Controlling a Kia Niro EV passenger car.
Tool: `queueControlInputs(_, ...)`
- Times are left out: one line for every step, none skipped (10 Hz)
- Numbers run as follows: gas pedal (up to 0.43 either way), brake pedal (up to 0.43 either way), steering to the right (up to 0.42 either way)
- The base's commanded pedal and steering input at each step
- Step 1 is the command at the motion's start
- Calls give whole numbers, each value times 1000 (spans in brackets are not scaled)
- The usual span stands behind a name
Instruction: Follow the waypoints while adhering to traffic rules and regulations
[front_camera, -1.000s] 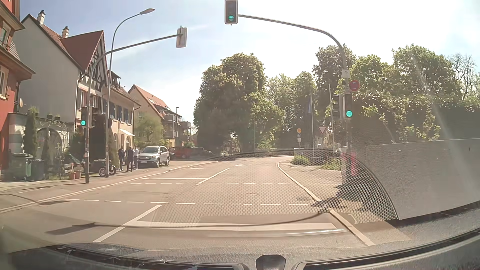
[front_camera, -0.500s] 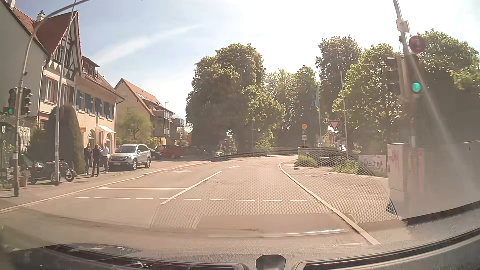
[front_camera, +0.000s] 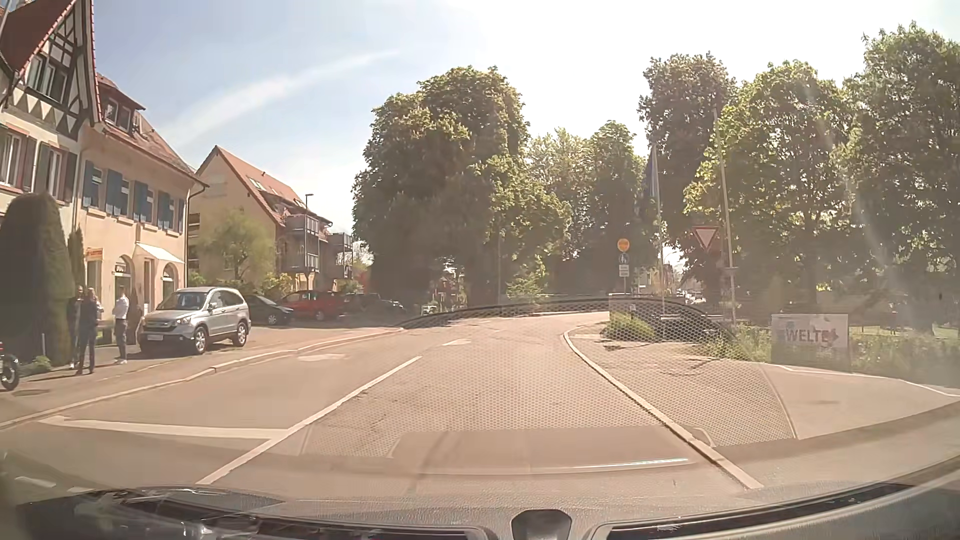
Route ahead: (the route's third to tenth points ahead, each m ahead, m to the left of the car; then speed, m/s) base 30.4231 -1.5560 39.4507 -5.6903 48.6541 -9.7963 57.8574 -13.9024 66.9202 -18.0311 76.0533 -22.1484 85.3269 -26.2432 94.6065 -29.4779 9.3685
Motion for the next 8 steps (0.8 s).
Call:
queueControlInputs(79, 0, 9)
queueControlInputs(79, 0, 8)
queueControlInputs(79, 0, 9)
queueControlInputs(79, 0, 9)
queueControlInputs(79, 0, 9)
queueControlInputs(79, 0, 9)
queueControlInputs(79, 0, 7)
queueControlInputs(79, 0, 7)
